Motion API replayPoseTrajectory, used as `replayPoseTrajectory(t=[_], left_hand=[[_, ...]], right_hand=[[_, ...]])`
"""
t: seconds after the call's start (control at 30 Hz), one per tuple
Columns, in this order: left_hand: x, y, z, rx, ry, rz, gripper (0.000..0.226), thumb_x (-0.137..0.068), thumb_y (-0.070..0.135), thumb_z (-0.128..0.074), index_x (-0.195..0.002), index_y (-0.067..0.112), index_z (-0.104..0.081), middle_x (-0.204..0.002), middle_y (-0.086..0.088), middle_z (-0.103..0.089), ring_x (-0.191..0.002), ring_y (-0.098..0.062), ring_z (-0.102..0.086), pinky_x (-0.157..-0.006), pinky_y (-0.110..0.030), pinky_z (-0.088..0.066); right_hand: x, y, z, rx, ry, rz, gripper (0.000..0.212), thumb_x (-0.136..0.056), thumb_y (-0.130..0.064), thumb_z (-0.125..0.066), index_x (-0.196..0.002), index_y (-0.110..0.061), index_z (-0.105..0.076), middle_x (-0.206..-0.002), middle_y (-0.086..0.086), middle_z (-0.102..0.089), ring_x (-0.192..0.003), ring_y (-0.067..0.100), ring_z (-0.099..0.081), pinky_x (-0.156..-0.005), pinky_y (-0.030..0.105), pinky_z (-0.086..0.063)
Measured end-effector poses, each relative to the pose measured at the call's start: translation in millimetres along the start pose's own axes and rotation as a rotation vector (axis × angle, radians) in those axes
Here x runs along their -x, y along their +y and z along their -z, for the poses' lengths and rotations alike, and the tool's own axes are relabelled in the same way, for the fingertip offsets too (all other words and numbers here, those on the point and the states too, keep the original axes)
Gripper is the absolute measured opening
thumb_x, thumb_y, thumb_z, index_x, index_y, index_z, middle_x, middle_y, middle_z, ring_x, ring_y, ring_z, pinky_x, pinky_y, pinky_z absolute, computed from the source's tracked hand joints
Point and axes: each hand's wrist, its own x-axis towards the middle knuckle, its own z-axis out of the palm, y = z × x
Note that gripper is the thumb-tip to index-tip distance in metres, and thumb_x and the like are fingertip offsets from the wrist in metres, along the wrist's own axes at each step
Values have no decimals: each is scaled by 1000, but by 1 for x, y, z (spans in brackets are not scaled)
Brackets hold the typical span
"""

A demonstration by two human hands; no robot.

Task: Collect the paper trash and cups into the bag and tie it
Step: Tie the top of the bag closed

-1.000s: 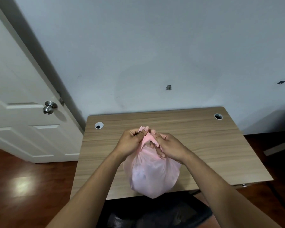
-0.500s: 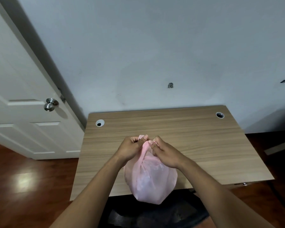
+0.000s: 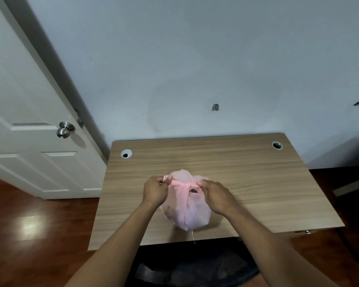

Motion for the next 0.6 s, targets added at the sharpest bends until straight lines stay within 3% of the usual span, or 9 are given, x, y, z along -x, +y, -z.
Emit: replayPoseTrajectory(t=[0.1,0.17,0.27,0.33,0.43,0.53,0.6], left_hand=[[-3,-8,10,-79,108,-17,49,-106,36,-67,-68,5,-67,-57,-7,-55,-67,-28,-55,-61,-35,-33],[-6,-12,14,-93,144,-15,44,-107,33,-65,-73,5,-72,-56,3,-54,-70,-29,-56,-64,-33,-32],[-8,-12,15,-97,188,-53,47,-108,33,-61,-67,9,-62,-56,5,-54,-69,-32,-56,-61,-36,-28],[-9,-7,17,-84,245,-163,43,-110,33,-58,-76,9,-68,-65,3,-59,-73,-32,-61,-62,-36,-28],[2,14,22,114,238,-230,41,-113,38,-53,-83,14,-67,-72,4,-63,-75,-22,-61,-67,-34,-38],[13,45,27,390,78,-190,58,-114,53,-40,-93,8,-69,-78,-6,-76,-67,-17,-65,-64,-32,-49],[18,66,29,561,-42,-201,73,-116,52,-31,-91,-4,-70,-91,-13,-81,-68,-25,-66,-59,-30,-49]], right_hand=[[3,11,-1,132,4,-78,40,-113,-29,-36,-136,-43,-65,-131,-1,-75,-120,35,-71,-94,45,-56],[2,15,-2,208,16,-123,47,-110,-24,-35,-142,-46,-62,-133,-2,-75,-120,33,-72,-94,45,-56],[-1,8,2,255,109,-144,37,-115,-30,-32,-137,-26,-62,-132,4,-72,-121,32,-70,-93,45,-52],[-3,2,8,327,224,-92,48,-115,-36,-22,-133,-17,-62,-129,8,-69,-119,34,-69,-90,46,-52],[-6,-8,26,358,401,11,68,-109,-44,-11,-122,-13,-71,-113,11,-72,-100,38,-74,-80,47,-55],[-13,-24,47,239,524,131,61,-112,-49,-26,-106,-11,-74,-100,11,-73,-84,40,-74,-75,48,-56],[-16,-39,61,68,611,225,46,-115,-41,-43,-99,-11,-74,-98,8,-72,-81,34,-72,-74,45,-56]])
